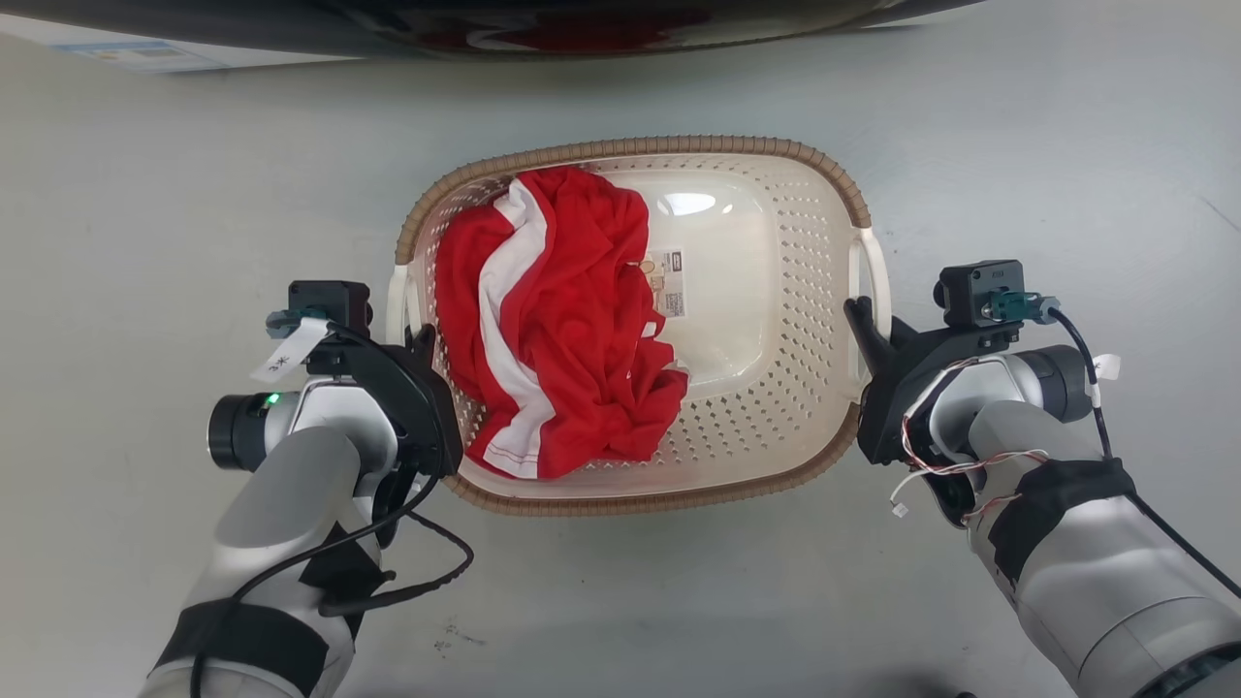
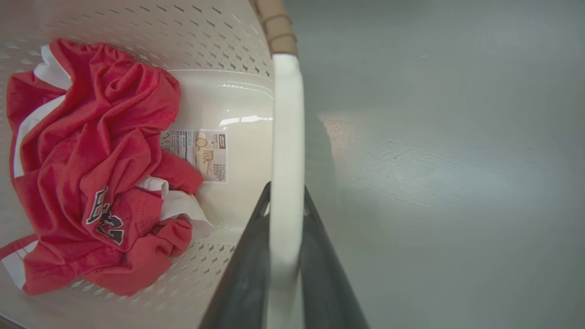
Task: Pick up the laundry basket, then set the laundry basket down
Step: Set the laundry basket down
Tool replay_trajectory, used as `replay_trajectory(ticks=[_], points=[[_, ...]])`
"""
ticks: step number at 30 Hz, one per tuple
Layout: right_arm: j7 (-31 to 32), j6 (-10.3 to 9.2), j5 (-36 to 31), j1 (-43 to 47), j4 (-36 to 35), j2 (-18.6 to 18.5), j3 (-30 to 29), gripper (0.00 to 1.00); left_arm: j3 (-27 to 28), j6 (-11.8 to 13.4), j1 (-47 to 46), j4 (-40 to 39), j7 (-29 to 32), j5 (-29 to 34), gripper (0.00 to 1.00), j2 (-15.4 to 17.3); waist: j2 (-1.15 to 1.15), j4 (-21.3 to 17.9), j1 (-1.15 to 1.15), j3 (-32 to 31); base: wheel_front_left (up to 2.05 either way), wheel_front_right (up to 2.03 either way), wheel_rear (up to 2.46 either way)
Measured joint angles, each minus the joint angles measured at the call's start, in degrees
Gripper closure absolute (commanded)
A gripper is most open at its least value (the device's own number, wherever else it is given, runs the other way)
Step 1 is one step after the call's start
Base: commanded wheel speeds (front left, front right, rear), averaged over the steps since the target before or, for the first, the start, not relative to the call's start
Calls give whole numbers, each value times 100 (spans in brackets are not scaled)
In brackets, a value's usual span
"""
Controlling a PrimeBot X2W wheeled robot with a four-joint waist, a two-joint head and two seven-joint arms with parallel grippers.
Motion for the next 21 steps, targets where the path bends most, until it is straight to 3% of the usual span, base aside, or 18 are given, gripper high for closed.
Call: replay_trajectory(ticks=[21], points=[[-23,1,200,-147,89,-19,-2,100,-190,-48,-231,162,-185,37,100,21,-2,9,-1,237,0,0,0]])
